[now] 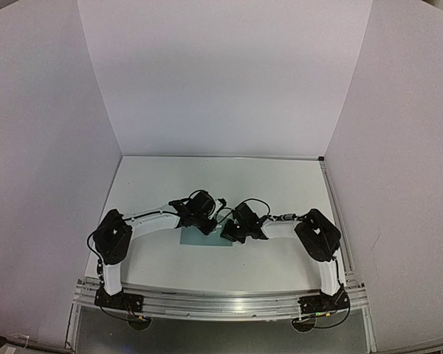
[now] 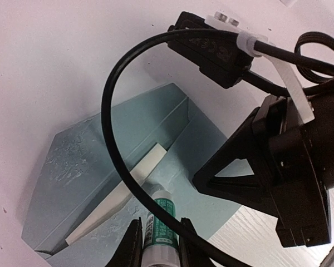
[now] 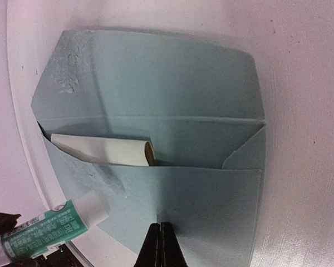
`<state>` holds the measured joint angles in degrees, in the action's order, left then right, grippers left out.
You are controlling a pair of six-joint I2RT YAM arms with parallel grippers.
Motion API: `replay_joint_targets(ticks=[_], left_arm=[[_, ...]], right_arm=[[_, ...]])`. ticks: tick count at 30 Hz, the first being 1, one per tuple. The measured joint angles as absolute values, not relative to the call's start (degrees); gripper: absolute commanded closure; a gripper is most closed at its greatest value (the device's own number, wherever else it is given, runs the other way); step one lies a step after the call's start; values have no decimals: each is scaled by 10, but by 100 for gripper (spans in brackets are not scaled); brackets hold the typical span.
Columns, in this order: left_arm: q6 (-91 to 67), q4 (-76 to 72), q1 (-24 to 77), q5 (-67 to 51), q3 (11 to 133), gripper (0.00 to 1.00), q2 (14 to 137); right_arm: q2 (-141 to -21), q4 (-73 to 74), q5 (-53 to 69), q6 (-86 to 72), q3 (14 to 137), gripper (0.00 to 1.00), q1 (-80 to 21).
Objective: Place the letter into the envelope and seal it
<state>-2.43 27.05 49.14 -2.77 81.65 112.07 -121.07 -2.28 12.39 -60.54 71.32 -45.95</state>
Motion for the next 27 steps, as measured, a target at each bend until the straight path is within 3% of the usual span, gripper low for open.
replay_joint_targets(ticks=[27], left_arm=[[159, 320, 507, 35, 826, 100, 1142]], right_arm=[[-1207, 6, 75, -596, 726, 100, -477]])
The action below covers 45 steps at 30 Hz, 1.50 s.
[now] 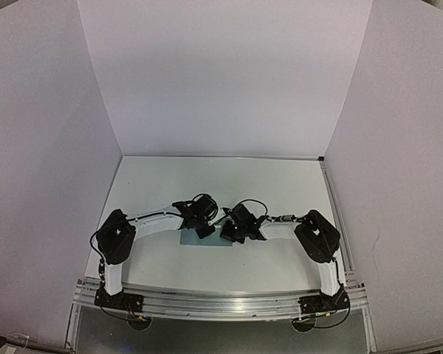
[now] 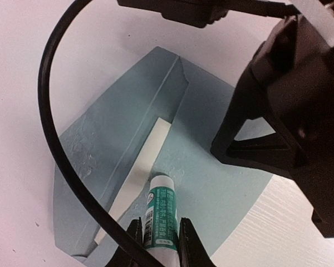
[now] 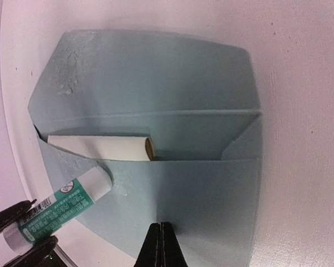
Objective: Place the letter into the envelope and seal it
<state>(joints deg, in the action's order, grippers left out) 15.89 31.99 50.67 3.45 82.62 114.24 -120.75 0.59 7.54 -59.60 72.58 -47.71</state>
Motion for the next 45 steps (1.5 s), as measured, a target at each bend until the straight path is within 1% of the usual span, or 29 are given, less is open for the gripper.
replay_joint_targets(ticks=[10, 30, 33, 37, 45], left_arm=[[195, 432, 478, -16, 902, 100, 1174], [362, 547, 460, -17, 923, 100, 1174], [369, 572, 452, -24, 936, 100, 1175], [370, 614, 446, -32, 984, 100, 1187], [349, 613, 456, -69, 998, 100, 1195]], right_arm=[[-1207, 9, 74, -593, 727, 100, -478], [-1209, 44, 73, -588, 744, 100, -482], [-1210, 48, 73, -587, 748, 100, -482], [-1211, 55, 73, -586, 752, 100, -482], [-1215, 65, 74, -586, 760, 100, -482]])
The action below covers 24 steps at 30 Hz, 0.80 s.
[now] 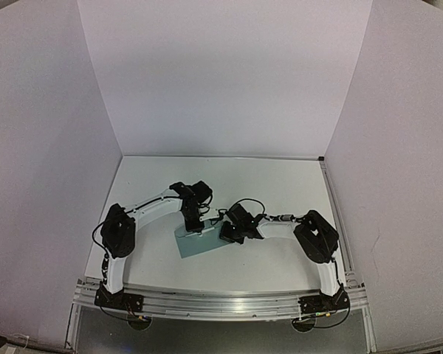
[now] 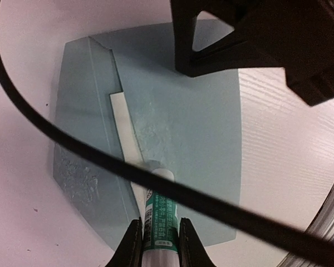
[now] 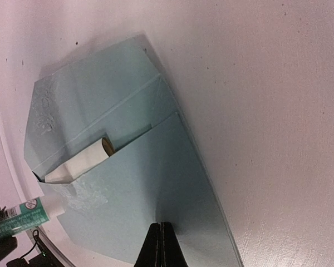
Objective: Place the letter into the envelope and seal it
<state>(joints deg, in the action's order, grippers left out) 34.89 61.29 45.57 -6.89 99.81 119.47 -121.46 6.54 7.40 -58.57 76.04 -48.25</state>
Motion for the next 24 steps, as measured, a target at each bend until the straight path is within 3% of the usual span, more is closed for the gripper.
replay_joint_targets(ticks=[14, 24], left_arm=[[335, 560, 469, -46, 1001, 100, 1225], [351, 614, 472, -32, 1033, 100, 1240]], right_arm=[[-1216, 69, 75, -585, 764, 100, -482], [-1216, 68, 74, -584, 764, 100, -482]])
